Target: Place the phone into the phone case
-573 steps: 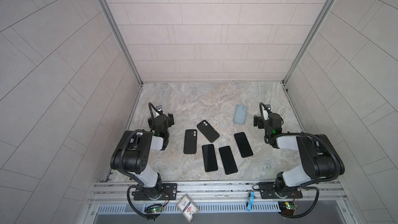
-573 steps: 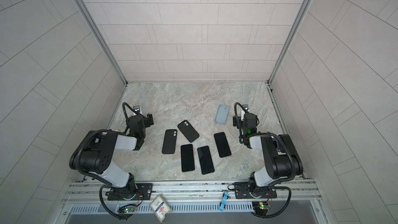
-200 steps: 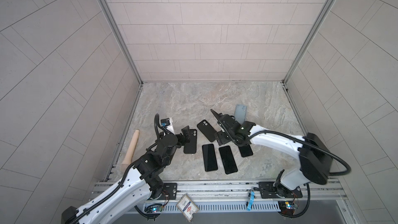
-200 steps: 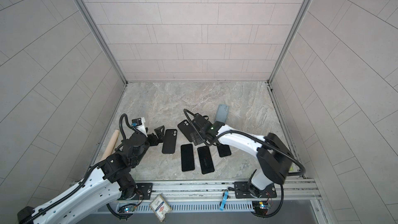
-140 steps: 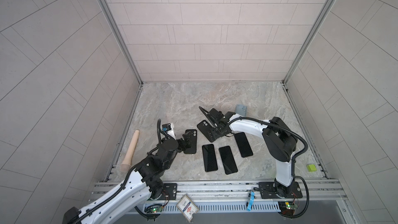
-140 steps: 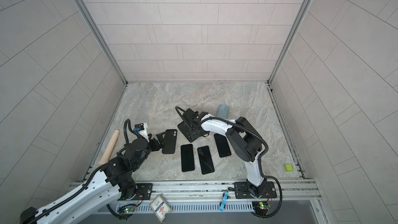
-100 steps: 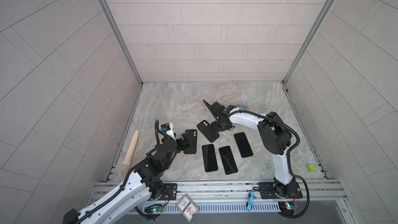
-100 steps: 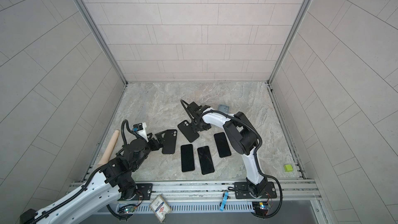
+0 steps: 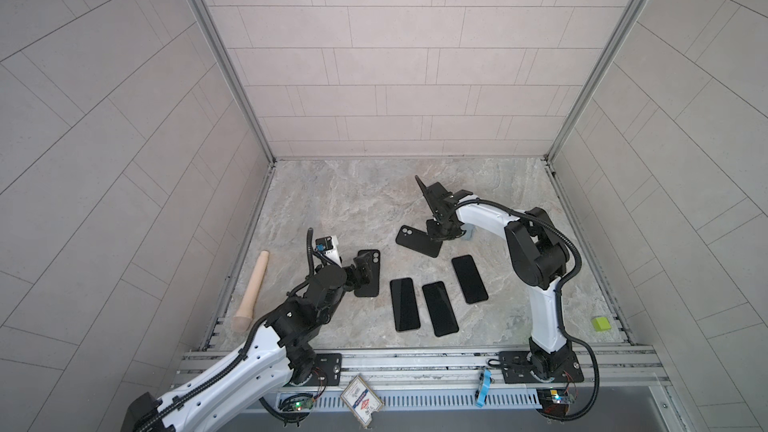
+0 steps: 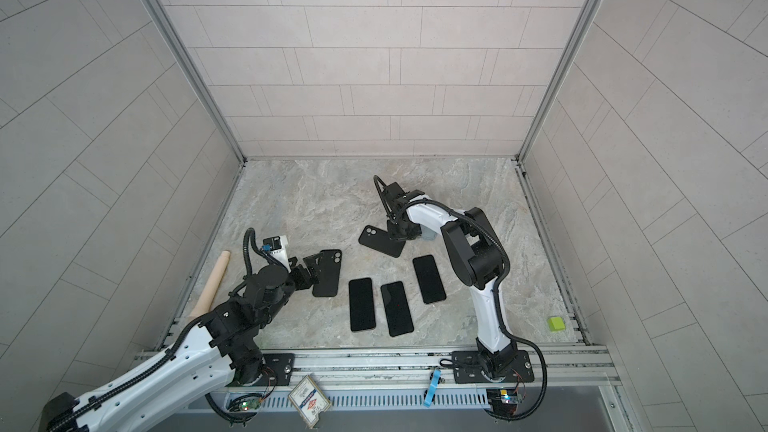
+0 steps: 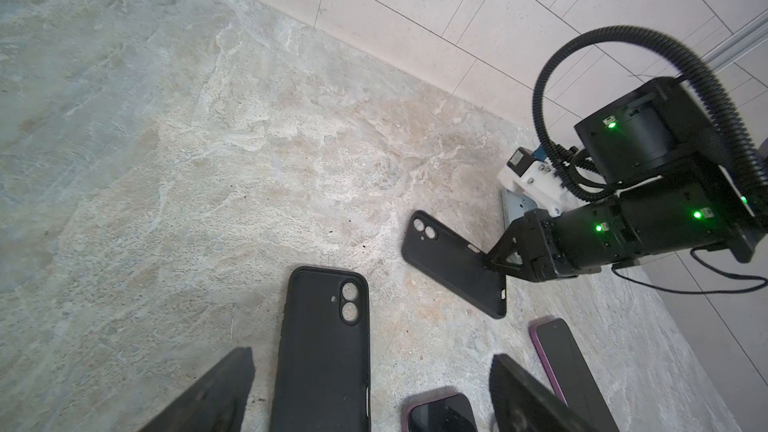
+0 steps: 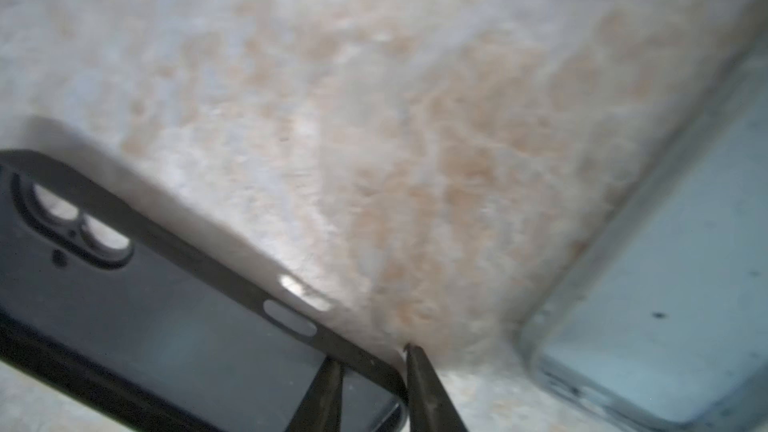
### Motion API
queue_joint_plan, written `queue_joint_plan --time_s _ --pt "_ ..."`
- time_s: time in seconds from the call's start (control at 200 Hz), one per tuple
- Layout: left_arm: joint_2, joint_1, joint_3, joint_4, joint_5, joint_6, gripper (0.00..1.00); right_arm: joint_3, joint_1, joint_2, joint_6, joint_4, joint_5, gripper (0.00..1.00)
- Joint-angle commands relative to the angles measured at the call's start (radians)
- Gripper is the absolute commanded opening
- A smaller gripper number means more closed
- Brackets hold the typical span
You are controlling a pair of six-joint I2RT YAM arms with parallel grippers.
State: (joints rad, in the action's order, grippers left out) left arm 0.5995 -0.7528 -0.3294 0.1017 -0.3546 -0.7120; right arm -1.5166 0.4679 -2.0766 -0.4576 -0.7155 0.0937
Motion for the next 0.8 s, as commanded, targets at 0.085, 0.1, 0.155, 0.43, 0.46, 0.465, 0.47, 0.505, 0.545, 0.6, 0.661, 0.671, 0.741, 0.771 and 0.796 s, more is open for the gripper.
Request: queue_joint_plan --time_s 0.085,0.1,0.155,0.43,0.46,0.465,0.47,0.505,0.545,0.6,0.661,0.671,0.741,0.771,0.796 --pt "0.02 0.011 -0.006 -0.022 -0.005 -0.032 0.95 0.027 -0.035 0.086 0.032 -0.07 -0.078 0.31" --pt "0.022 0.011 -0.006 -0.023 -0.004 -0.032 0.95 0.032 -0.034 0.093 0.036 -0.071 -0.077 0.36" --pt "0.03 0.013 -0.01 -0.023 0.0 -0.032 0.95 0.055 -0.029 0.126 0.038 -0.063 -0.07 0.59" --pt "0.069 0.022 -0.018 -0.026 0.006 -0.045 0.95 0.28 0.18 0.396 -0.034 0.051 -0.114 0.7" --pt "0.078 0.024 -0.02 -0.026 0.006 -0.048 0.95 0.302 0.213 0.414 -0.053 0.063 -0.118 0.74" --pt "0.08 0.024 -0.021 -0.026 0.005 -0.048 0.95 0.305 0.219 0.416 -0.056 0.066 -0.118 0.75" --pt "0.081 0.025 -0.022 -0.026 0.005 -0.049 0.95 0.31 0.225 0.419 -0.059 0.07 -0.118 0.76" --pt "0.093 0.029 -0.027 -0.019 0.001 -0.055 0.93 0.336 0.26 0.437 -0.083 0.091 -0.118 0.81" --pt "0.113 0.044 -0.036 -0.004 -0.003 -0.072 0.87 0.368 0.297 0.455 -0.111 0.121 -0.118 0.85" --pt "0.154 0.089 -0.049 0.019 0.026 -0.102 0.78 0.412 0.343 0.47 -0.149 0.168 -0.109 0.88" --pt "0.22 0.169 -0.055 0.008 0.121 -0.122 0.74 0.444 0.383 0.473 -0.181 0.214 -0.098 0.89" --pt "0.234 0.183 -0.056 0.004 0.136 -0.125 0.74 0.447 0.39 0.472 -0.186 0.22 -0.098 0.9" --pt "0.318 0.252 -0.069 -0.011 0.223 -0.139 0.69 0.458 0.428 0.454 -0.21 0.247 -0.099 0.9" --pt "0.354 0.266 -0.082 -0.008 0.241 -0.142 0.68 0.459 0.442 0.443 -0.218 0.254 -0.101 0.89" --pt "0.384 0.268 -0.096 -0.001 0.248 -0.14 0.67 0.458 0.452 0.433 -0.222 0.26 -0.103 0.89"
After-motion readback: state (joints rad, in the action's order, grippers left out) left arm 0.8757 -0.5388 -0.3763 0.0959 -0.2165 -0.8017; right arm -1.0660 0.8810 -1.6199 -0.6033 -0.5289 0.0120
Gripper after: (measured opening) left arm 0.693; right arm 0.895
